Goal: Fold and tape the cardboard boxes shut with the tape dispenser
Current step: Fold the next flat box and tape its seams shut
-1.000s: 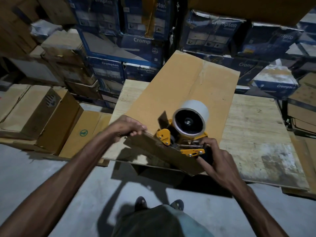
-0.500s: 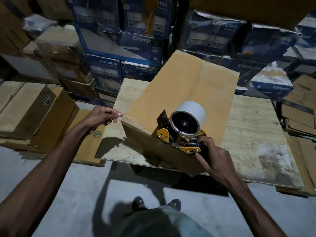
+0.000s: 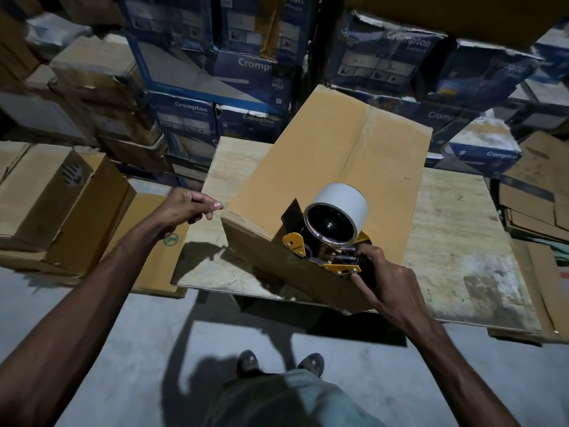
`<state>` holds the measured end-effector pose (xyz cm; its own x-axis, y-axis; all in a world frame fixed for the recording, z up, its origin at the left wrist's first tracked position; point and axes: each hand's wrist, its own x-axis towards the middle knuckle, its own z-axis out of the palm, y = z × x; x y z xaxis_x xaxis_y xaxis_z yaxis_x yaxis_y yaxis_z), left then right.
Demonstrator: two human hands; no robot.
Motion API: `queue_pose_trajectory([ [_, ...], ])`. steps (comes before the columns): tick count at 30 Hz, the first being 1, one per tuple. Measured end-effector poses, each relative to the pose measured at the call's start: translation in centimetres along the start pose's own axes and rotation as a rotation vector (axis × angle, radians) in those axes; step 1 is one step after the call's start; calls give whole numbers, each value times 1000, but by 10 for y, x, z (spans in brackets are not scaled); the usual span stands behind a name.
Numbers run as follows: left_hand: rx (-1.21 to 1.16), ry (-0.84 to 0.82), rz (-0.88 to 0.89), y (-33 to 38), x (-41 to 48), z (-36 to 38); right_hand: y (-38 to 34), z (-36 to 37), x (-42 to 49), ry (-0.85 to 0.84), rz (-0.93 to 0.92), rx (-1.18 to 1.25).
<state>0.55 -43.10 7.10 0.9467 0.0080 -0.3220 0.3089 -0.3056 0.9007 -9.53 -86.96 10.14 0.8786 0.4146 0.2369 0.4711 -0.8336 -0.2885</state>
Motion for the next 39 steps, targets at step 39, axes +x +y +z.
queue_pose_trajectory([
  [39,-163,-101,-135,-21,4,6,2,-2,4,-94,-96,-104],
])
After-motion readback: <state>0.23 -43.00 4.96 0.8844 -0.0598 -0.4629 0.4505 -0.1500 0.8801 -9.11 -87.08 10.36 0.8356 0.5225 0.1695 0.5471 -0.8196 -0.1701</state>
